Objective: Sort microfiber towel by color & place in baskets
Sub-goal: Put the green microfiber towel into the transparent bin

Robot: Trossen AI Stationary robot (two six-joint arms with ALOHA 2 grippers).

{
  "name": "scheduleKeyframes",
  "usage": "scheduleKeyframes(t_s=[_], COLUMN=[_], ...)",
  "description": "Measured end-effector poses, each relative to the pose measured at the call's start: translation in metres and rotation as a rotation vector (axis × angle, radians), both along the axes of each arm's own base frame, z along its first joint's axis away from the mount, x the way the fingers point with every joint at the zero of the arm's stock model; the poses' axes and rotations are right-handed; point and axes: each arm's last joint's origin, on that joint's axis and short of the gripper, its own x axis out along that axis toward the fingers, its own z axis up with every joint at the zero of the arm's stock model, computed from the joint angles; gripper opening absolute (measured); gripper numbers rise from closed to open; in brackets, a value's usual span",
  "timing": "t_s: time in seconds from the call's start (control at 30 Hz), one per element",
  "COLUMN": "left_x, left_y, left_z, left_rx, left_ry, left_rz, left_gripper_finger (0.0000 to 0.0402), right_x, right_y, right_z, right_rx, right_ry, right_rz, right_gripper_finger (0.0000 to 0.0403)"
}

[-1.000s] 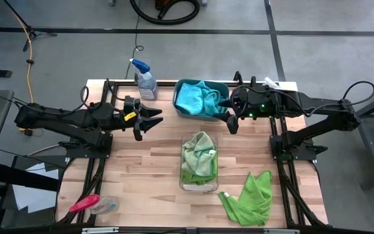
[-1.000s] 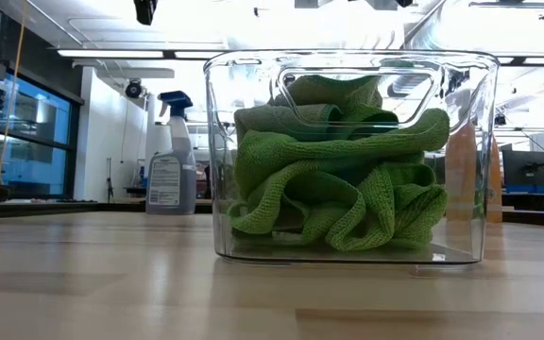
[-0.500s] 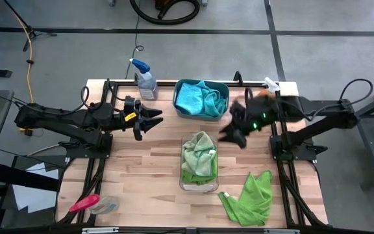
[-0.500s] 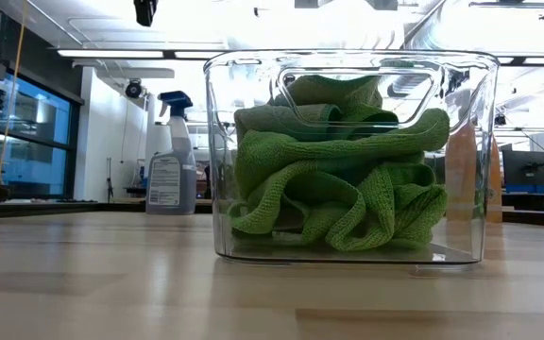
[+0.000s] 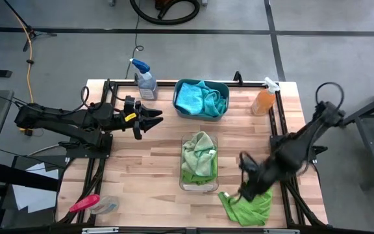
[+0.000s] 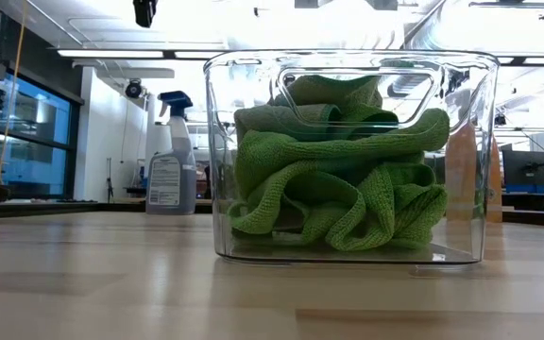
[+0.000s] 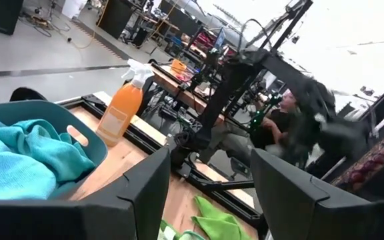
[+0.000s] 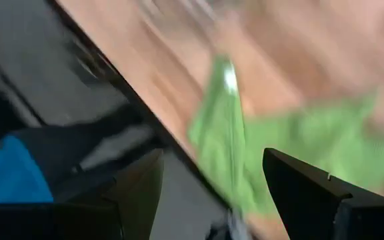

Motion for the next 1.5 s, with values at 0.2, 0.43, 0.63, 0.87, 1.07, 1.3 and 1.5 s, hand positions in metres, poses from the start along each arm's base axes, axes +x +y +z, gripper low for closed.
scheduleKeyframes(t_s=[0.2, 0.43, 0.63, 0.87, 1.07, 1.3, 1.5], left_x=[0.000, 0.000, 0.000, 0.000, 0.000, 0.000, 0.000], left_y=[0.000, 0.000, 0.000, -0.001, 0.000, 0.000, 0.000], left_z=[0.000, 0.000, 0.000, 0.000, 0.000, 0.000, 0.000], left_rx=[-0.010, -0.016, -0.051, -0.067, -0.059, -0.059, -0.057], left_ry=[-0.002, -0.003, -0.010, -0.014, -0.013, -0.014, -0.014], left_rz=[0.000, 0.000, -0.008, -0.028, -0.027, -0.021, 0.007], left_gripper_finger=[0.0198, 0.0198, 0.0198, 0.0198, 0.0198, 0.0198, 0.0198], right_x=[-0.008, -0.018, -0.019, -0.033, -0.038, -0.041, -0.043], right_y=[0.048, 0.079, 0.076, 0.069, 0.065, 0.060, 0.055], right_z=[-0.054, -0.093, -0.099, -0.142, -0.157, -0.151, -0.159], right_rx=[0.004, -0.110, -0.166, 0.030, 0.068, -0.031, -0.060], right_ry=[0.483, 0.647, 0.565, 0.503, 0.528, 0.550, 0.548], right_rz=[-0.147, -0.142, -0.225, -0.264, -0.271, -0.362, -0.426], right_gripper_finger=[0.0256, 0.0256, 0.0256, 0.0256, 0.0256, 0.0256, 0.0256])
